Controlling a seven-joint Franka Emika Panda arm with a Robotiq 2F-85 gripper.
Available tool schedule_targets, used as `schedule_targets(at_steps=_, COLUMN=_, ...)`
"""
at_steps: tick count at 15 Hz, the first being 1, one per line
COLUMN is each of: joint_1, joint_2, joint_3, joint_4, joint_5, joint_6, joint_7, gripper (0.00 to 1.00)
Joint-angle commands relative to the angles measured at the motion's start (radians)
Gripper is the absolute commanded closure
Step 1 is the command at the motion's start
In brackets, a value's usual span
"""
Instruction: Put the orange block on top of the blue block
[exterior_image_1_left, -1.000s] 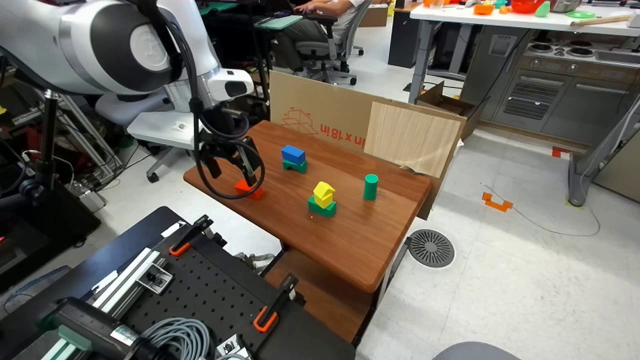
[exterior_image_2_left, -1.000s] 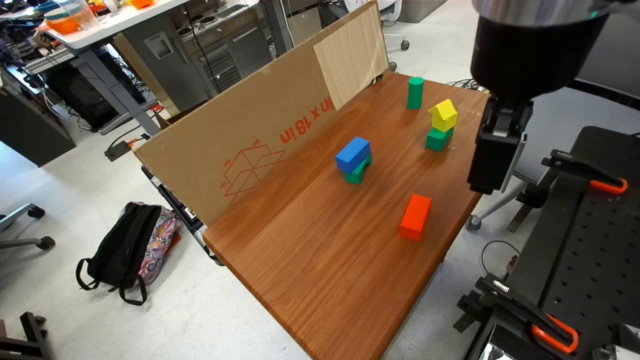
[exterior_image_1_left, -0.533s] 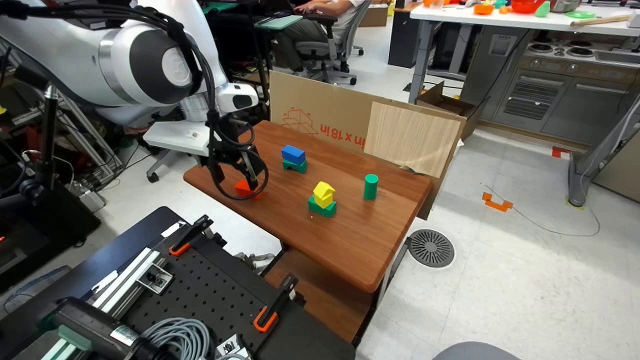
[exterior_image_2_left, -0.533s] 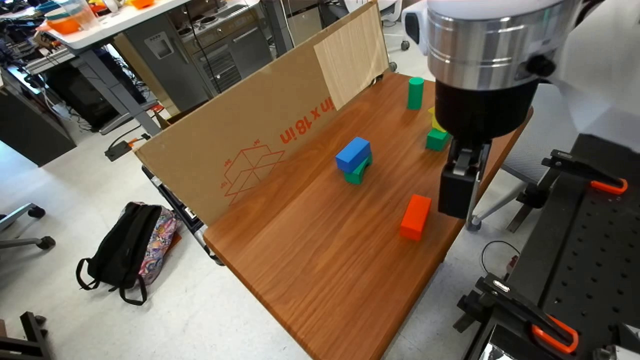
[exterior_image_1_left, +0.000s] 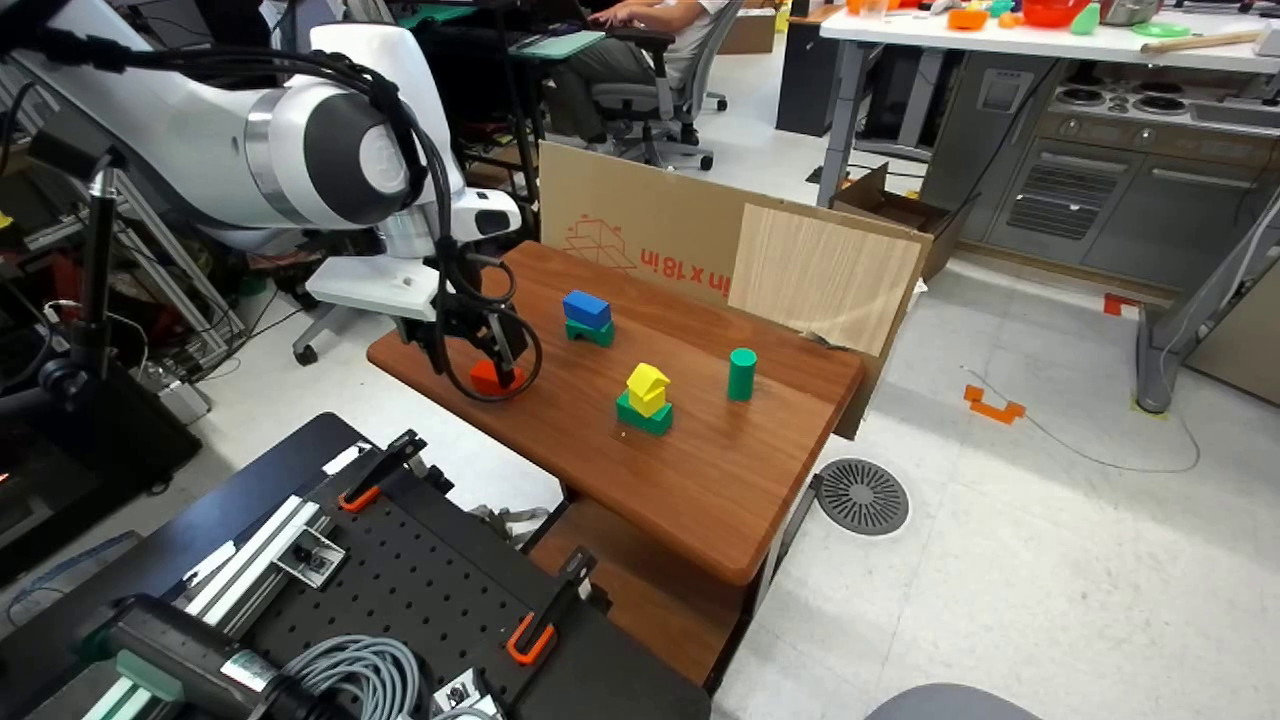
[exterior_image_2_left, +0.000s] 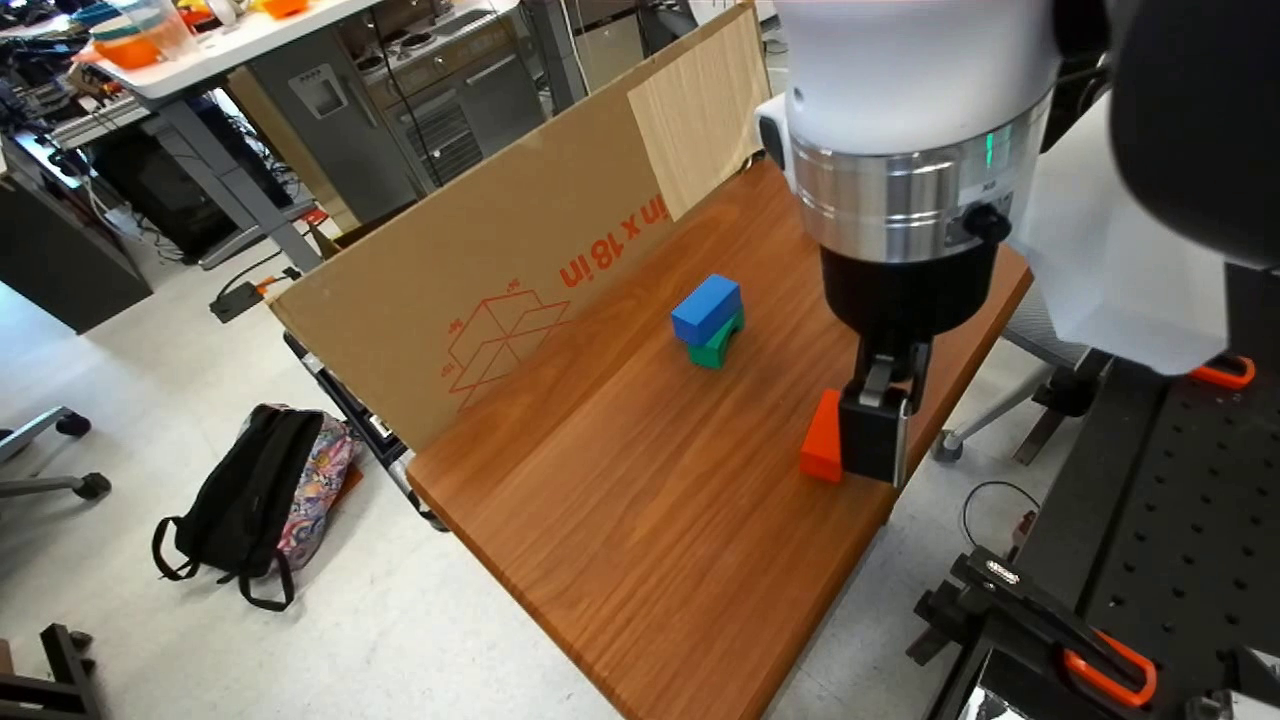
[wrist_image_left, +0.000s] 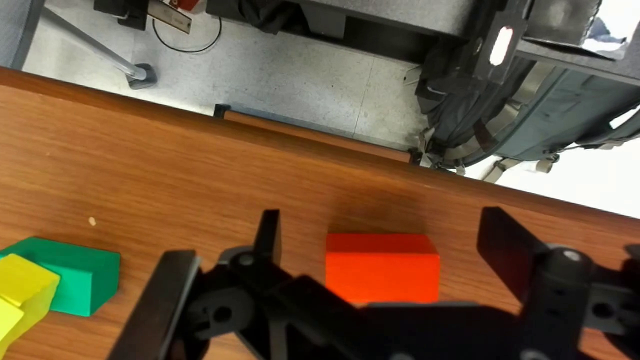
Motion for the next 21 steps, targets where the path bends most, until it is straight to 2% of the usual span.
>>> schedule_targets(at_steps=1, joint_1=0.039, joint_2=0.068, joint_3=-0.034, joint_4=0.056, joint_5=-0.045, joint_6=0.008, joint_7=0.025, gripper=0.0)
schedule_targets(at_steps=12, joint_1=0.076, joint_2=0.194, joint_3=-0.06, joint_4=0.163, joint_5=-0.047, joint_6=0.005, joint_7=0.013, gripper=0.0)
schedule_targets(at_steps=13, joint_1=0.079, joint_2=0.206, joint_3=-0.065, joint_4=0.171, joint_5=-0.048, joint_6=0.012, joint_7=0.013, gripper=0.18)
schedule_targets(at_steps=17, joint_1=0.085, joint_2=0.233, joint_3=-0.076, joint_4=0.203, joint_5=-0.045, joint_6=0.004, joint_7=0.002, gripper=0.51)
schedule_targets(at_steps=18, joint_1=0.084, joint_2=0.234, joint_3=-0.077, joint_4=0.213, joint_5=-0.044, joint_6=-0.008, joint_7=-0.003, gripper=0.58)
schedule_targets(at_steps=21, joint_1=0.075, joint_2=0.236, joint_3=-0.09, joint_4=0.244, joint_5=-0.042, joint_6=-0.043, joint_7=-0.015, gripper=0.58)
